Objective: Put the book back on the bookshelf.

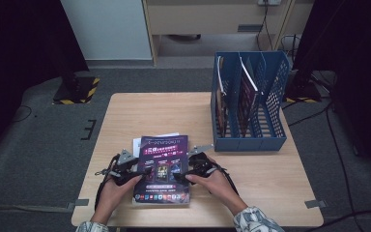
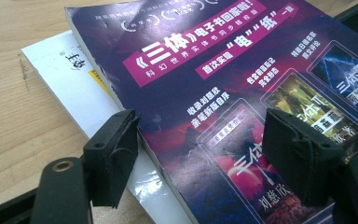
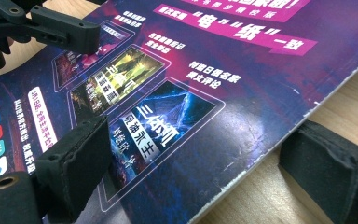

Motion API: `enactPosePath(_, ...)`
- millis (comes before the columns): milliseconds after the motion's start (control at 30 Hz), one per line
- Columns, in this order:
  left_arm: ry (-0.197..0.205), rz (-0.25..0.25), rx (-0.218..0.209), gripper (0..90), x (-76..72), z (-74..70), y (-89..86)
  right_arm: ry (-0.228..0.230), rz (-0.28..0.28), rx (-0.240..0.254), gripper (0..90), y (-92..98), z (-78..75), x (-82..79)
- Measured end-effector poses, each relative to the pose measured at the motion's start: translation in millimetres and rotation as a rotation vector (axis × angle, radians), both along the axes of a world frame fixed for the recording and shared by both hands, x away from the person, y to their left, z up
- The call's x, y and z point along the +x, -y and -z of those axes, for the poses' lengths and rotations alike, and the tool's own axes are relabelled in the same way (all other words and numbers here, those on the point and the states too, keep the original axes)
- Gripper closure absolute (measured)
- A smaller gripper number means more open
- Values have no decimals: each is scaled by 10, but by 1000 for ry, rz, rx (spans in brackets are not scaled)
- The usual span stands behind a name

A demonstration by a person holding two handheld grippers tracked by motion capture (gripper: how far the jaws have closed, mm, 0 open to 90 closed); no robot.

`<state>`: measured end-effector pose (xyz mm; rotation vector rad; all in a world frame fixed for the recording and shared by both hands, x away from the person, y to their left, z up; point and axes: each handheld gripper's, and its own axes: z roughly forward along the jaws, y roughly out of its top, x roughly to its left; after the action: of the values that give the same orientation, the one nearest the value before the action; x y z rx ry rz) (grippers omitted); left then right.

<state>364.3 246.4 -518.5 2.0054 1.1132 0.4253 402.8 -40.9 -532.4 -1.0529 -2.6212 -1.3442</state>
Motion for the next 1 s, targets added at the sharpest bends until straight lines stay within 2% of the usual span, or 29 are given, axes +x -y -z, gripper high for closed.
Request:
enactPosePath(67, -2, 3, 5, 262, -2, -2, -7, 15, -5, -16, 107, -11, -30, -6)
enactPosePath(100, -1, 3, 4, 262, -4, -2, -11, 41, -5, -20, 123, -13, -84, -20)
enactPosePath(333, -1, 4, 1, 261, -3, 1, -27, 50, -16, 2, 125, -34, -216, 7)
enactPosePath(400, -2, 5, 1, 261, -2, 0, -29, 50, -22, -2, 134, -57, -238, 39)
enactPosePath(700, -2, 5, 0, 261, -5, 2, -44, 42, -19, 37, 168, -191, -367, 171)
enactPosePath(933, -1, 5, 0, 259, -5, 3, -45, 23, -33, 18, 176, -371, -358, 231)
enactPosePath(1000, -1, 5, 1, 259, -6, 2, -43, 22, -36, -3, 170, -430, -346, 247)
